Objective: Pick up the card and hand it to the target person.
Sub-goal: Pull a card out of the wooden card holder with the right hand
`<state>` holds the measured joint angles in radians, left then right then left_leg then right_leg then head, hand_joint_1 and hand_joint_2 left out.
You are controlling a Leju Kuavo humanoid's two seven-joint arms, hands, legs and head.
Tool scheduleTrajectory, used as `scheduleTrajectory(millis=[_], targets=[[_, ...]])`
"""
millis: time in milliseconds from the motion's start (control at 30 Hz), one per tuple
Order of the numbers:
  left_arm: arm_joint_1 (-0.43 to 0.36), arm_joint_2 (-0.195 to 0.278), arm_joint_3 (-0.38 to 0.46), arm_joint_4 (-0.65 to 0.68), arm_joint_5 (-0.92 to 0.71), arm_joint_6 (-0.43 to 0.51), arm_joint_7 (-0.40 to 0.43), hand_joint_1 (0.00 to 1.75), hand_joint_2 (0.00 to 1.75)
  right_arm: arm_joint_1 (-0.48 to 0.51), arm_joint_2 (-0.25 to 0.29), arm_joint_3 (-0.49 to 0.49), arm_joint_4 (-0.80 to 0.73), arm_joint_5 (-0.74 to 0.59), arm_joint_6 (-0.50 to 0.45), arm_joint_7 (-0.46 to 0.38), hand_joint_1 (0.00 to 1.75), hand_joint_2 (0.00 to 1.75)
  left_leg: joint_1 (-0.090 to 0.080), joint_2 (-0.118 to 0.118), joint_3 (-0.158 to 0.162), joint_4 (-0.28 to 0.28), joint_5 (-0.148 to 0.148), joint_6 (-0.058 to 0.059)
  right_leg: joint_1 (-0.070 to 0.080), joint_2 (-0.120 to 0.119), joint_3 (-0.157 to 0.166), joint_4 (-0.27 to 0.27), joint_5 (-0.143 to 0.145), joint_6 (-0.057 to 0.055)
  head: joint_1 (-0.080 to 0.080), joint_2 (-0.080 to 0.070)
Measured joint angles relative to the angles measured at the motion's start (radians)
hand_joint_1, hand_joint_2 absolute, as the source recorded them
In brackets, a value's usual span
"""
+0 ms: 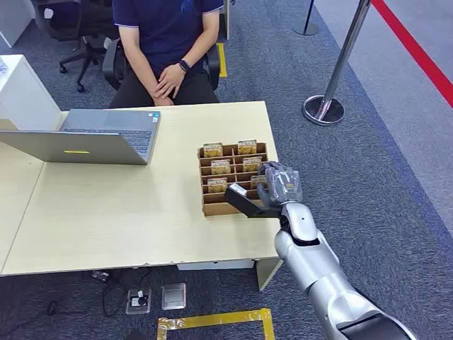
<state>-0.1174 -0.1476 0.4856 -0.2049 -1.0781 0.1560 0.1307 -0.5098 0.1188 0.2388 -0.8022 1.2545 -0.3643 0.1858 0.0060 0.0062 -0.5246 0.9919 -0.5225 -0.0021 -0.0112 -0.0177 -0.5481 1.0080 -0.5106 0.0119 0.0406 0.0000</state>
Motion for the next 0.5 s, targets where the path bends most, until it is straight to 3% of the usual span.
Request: scheduleTrajectory(millis=[133,500], targets=[[0.0,-0.002,0.0,0.0,0.0,0.001,0.0,0.0,0.0,-0.001,0.001,0.0,0.006,0.003,-0.002,0.0,1.75,1.75,0.0,0.0,0.0,0.0,0.0,0.0,0.0,0.0,0.0,0.0,0.0,0.0,0.0,0.0],[-0.003,-0.003,0.0,0.0,0.0,-0.002,0.0,0.0,0.0,-0.016,0.003,0.0,0.022,0.003,-0.021,0.0,1.75,1.75,0.0,0.0,0.0,0.0,0.0,0.0,0.0,0.0,0.0,0.0,0.0,0.0,0.0,0.0]])
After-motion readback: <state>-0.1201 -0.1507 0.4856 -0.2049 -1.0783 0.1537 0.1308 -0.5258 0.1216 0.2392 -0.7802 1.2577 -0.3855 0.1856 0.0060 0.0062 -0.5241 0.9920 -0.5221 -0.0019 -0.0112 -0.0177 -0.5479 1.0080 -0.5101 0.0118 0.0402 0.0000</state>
